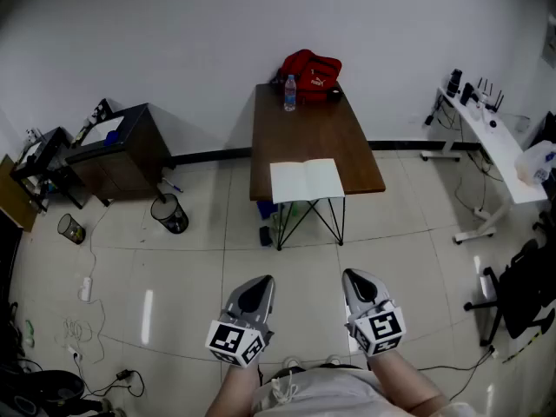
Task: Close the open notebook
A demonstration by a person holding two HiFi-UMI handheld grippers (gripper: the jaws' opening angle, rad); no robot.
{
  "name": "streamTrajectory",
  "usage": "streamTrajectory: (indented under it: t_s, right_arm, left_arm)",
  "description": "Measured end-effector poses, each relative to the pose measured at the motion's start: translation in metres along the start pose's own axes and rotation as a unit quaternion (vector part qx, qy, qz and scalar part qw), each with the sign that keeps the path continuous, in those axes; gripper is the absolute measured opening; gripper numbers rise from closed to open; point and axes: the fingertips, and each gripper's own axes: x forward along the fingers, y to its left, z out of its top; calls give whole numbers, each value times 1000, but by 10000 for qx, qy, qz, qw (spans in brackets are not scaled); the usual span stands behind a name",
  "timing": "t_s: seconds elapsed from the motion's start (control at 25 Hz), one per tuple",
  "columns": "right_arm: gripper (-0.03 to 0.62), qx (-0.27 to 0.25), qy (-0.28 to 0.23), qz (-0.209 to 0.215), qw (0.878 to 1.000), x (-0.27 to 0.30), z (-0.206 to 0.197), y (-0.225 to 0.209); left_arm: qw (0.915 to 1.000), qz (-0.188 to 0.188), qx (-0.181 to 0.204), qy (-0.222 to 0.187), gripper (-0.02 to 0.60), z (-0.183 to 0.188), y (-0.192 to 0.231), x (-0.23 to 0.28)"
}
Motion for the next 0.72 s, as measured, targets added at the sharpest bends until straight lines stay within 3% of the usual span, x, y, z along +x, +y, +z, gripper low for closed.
streamTrajectory:
  t_s: [0.36, 0.72]
  right_arm:
    - [6, 48, 173, -84, 9998, 23, -17, 17]
    - [5, 140, 178, 46, 9997, 70, -22, -27]
  left_arm:
    - [9997, 86, -176, 157, 6, -19, 38, -17]
    - [9993, 222, -182, 248, 6, -28, 59, 36]
